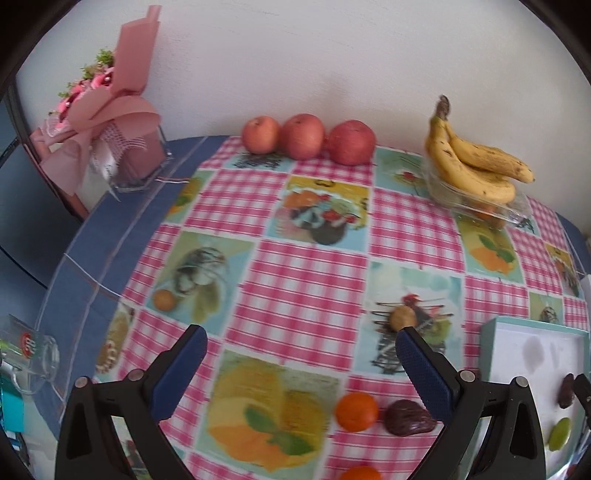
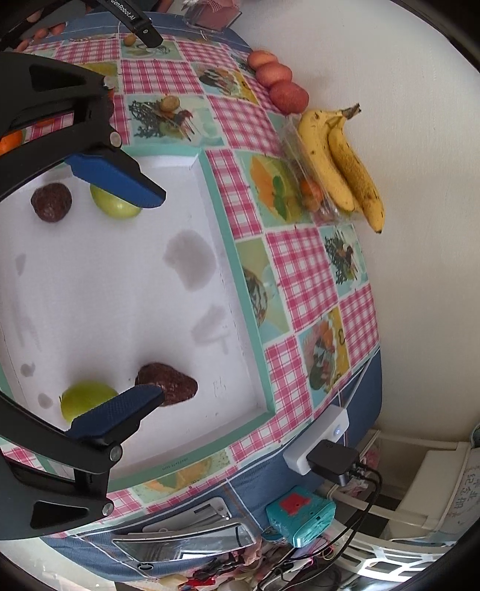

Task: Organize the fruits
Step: 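Move both tools back toward the loose fruit on the tablecloth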

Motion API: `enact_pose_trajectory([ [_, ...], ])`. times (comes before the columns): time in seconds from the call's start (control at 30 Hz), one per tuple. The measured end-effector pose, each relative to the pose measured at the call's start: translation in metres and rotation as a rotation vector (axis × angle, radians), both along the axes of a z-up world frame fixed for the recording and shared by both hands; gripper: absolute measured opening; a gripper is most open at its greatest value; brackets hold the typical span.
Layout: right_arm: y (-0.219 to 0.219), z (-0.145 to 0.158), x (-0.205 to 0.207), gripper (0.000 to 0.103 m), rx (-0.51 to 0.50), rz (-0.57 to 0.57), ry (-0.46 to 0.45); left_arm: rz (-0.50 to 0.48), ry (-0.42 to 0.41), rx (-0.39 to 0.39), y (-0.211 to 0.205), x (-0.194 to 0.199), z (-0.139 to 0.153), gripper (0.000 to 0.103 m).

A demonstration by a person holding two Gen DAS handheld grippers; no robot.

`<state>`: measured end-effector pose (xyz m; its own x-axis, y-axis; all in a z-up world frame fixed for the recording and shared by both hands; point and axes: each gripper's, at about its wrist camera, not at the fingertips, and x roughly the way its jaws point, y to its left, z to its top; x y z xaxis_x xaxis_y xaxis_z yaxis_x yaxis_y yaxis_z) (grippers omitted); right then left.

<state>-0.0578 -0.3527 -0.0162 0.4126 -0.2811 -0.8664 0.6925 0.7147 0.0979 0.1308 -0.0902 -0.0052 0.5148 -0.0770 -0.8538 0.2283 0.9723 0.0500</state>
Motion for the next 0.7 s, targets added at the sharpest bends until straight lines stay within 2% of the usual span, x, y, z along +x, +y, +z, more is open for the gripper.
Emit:
enact_pose_trajectory([
  [0.17, 0.019, 0.004, 0.010, 0.097, 0.005, 0.056, 0.000, -0.014, -0.029, 0.018, 0.015, 0.001, 0.013, 0.103],
  [0.33, 0.037, -0.001, 0.020, 0.097, 0.024, 0.094, 0.015, -0.039, -0.066, 0.081, 0.023, -0.002, 0.022, 0.103],
  [0.5, 0.056, 0.001, 0.031, 0.097, 0.014, 0.150, 0.024, -0.019, -0.084, 0.085, 0.039, -0.002, 0.029, 0.103],
  [0.7, 0.079, 0.012, 0.045, 0.097, -0.020, 0.197, -0.014, 0.023, -0.101, 0.096, 0.061, 0.003, 0.035, 0.103],
])
